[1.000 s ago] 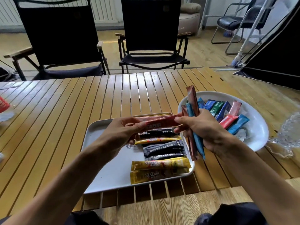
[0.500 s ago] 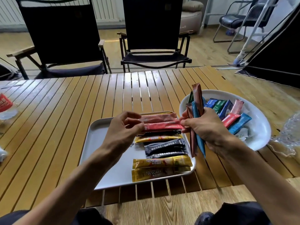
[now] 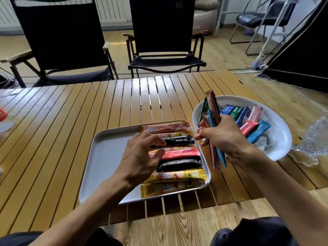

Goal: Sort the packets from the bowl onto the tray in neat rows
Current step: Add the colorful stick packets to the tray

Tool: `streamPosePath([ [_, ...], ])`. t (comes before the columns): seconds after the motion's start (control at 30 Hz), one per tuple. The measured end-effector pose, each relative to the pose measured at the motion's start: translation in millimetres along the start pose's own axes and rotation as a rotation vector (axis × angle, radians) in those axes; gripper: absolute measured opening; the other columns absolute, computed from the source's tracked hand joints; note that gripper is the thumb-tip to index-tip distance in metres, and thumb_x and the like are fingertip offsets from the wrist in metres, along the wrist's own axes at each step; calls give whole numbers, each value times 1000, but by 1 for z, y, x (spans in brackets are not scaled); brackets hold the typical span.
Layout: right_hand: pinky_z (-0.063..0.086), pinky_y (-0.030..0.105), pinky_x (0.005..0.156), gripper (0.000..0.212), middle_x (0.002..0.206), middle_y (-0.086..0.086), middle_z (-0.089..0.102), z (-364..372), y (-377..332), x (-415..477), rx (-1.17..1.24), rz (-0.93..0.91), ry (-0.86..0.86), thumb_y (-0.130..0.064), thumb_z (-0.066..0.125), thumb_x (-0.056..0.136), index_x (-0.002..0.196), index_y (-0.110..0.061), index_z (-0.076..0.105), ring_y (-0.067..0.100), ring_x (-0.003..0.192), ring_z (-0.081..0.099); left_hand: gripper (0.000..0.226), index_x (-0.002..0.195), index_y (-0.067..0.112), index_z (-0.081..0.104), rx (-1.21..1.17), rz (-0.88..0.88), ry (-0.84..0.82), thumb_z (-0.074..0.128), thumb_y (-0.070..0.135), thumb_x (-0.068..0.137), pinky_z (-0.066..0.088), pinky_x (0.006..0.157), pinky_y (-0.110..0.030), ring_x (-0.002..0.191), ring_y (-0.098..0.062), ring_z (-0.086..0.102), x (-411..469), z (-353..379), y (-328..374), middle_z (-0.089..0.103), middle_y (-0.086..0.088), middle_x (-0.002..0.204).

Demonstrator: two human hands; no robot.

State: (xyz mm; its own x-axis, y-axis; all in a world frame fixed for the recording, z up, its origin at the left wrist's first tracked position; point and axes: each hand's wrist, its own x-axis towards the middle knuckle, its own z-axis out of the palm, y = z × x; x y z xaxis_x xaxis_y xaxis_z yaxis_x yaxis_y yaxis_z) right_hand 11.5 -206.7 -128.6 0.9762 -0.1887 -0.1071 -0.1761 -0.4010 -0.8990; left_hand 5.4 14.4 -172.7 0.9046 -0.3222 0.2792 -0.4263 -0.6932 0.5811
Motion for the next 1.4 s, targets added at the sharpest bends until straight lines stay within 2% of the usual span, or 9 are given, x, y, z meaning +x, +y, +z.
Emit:
streamPosePath([
  [0.3, 60, 31, 62, 27, 84, 13, 67, 1, -4, -3, 308, 112, -37, -28, 63, 93, 95, -2, 63, 17, 66, 72, 16, 101, 27, 68, 65, 164, -108, 66, 27, 85, 48, 87, -33, 104, -13, 54, 5, 16, 4, 61, 6, 107],
  [0.43, 58, 44, 79, 42, 85, 13, 61, -5, -5, -1, 378, 182, -33, -43, 51, 97, 99, -3, 64, 27, 78, 67, 17, 102, 22, 66, -49, 122, -26, 65, 20, 86, 51, 78, -20, 98, -7, 57, 10, 0, 4, 61, 7, 108],
  [0.57, 51, 35, 74, 57, 82, 9, 55, -2, -8, -3, 280, 162, 7, -54, 39, 98, 101, -3, 63, 22, 77, 60, 12, 101, 21, 64, -257, -66, -24, 59, 23, 90, 52, 69, -17, 91, -2, 60, 15, -21, 6, 64, 13, 94],
  [0.67, 53, 41, 85, 45, 90, 10, 66, 2, -10, -6, 346, 155, 25, -51, 45, 96, 97, -8, 59, 22, 88, 65, 19, 102, 17, 63, -424, -198, -120, 53, 29, 92, 56, 75, -28, 96, -9, 62, 14, -23, 7, 66, 6, 98],
  [0.77, 54, 51, 91, 31, 92, 12, 73, 3, -9, -8, 470, 149, -30, -40, 57, 92, 92, -9, 61, 28, 94, 69, 25, 103, 16, 64, -564, -297, -192, 48, 33, 93, 52, 63, -16, 87, -9, 66, 13, -21, 13, 69, 2, 93],
  [0.93, 56, 44, 78, 27, 89, 12, 75, 9, -8, -10, 552, 157, -53, -36, 66, 82, 84, -9, 63, 28, 89, 72, 46, 106, 13, 66, -780, -411, -354, 49, 47, 81, 48, 61, -21, 76, -13, 66, 15, -25, 18, 71, -5, 94],
  [1.07, 55, 27, 57, 29, 85, 10, 75, 12, -9, -13, 630, 134, -58, -31, 66, 85, 93, -4, 62, 21, 76, 73, 47, 108, 19, 64, -615, -310, -366, 55, 51, 74, 52, 62, -15, 82, -1, 65, 12, -21, 24, 66, 3, 100],
  [1.2, 58, 37, 75, 28, 86, 10, 76, 16, -8, -13, 648, 109, -1, -30, 66, 83, 93, -4, 62, 21, 80, 75, 53, 106, 23, 56, -309, -63, -58, 58, 62, 71, 51, 71, -14, 91, -1, 58, 3, -16, 26, 58, 13, 105],
  [1.4, 58, 30, 64, 21, 79, 6, 74, 22, -9, -13, 681, 72, 45, -28, 64, 87, 88, -8, 59, 16, 75, 74, 25, 92, 25, 66, -376, -34, -241, 65, 46, 79, 50, 63, -18, 79, -2, 62, 0, -7, 35, 67, 9, 87],
])
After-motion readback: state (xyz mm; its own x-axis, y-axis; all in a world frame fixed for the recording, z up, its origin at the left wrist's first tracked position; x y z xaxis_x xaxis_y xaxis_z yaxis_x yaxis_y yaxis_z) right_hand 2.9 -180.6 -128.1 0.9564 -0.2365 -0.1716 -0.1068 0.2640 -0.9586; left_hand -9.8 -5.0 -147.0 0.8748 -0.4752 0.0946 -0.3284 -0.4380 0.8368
